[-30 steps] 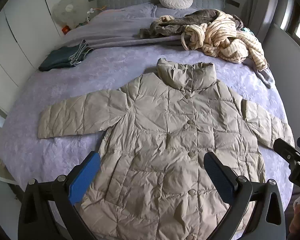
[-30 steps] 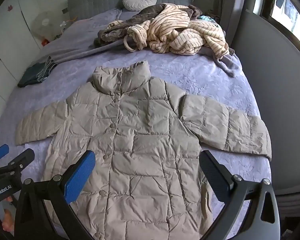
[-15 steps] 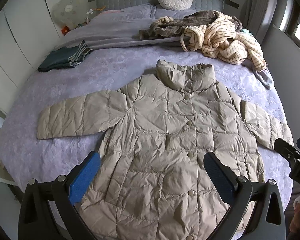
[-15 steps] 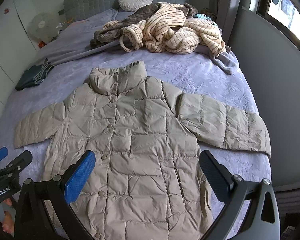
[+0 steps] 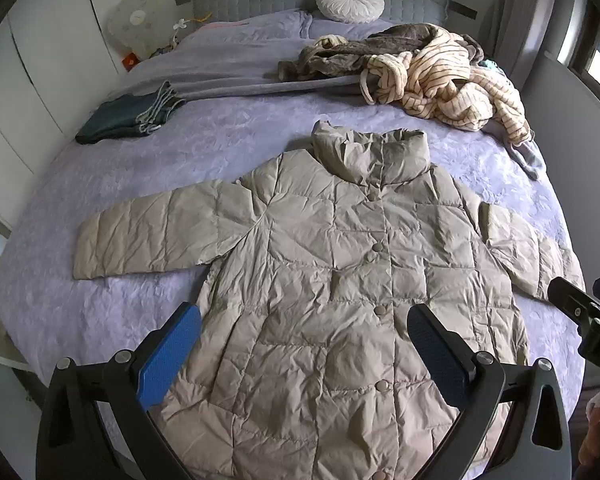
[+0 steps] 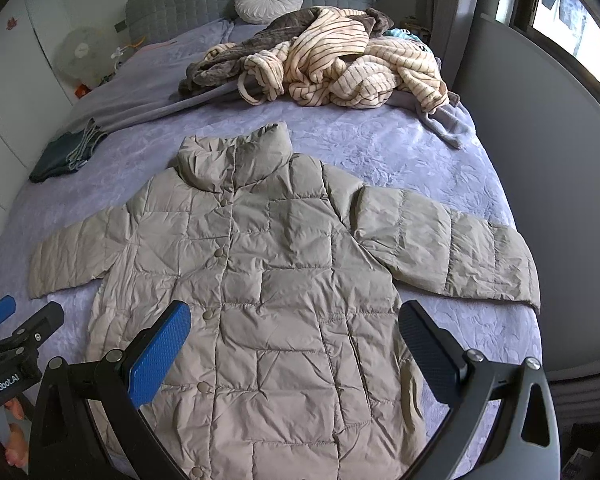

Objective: Fold large clothes

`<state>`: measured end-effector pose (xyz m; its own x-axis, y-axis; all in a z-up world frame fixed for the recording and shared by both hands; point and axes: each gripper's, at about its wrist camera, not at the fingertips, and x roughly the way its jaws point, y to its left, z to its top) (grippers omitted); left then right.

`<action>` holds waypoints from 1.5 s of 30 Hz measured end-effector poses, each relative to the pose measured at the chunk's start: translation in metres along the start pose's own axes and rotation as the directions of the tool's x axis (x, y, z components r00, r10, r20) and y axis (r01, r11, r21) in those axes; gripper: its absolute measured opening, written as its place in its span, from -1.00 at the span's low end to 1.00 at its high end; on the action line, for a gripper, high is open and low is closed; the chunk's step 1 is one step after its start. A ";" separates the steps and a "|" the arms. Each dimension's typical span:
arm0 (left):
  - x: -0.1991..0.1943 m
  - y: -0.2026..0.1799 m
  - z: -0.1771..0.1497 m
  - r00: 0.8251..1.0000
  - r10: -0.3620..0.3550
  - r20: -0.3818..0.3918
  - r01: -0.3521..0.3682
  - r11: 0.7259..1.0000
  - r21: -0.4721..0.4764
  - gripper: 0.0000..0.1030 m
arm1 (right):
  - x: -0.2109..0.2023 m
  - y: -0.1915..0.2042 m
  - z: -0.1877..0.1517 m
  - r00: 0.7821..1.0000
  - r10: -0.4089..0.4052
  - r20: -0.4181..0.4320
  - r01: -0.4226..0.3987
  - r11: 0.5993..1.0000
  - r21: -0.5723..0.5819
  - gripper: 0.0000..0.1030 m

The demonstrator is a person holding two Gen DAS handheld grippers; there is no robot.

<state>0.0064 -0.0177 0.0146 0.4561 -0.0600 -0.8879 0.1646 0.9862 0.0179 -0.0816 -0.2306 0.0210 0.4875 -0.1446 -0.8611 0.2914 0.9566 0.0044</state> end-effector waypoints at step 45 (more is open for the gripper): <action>0.000 0.007 0.000 1.000 0.003 0.004 -0.003 1.000 -0.005 1.00 | -0.002 0.001 -0.001 1.000 -0.004 0.005 0.004 1.000 0.003 1.00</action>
<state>0.0071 -0.0109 0.0148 0.4598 -0.0577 -0.8862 0.1589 0.9871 0.0182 -0.0833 -0.2295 0.0222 0.4906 -0.1501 -0.8584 0.2958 0.9553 0.0020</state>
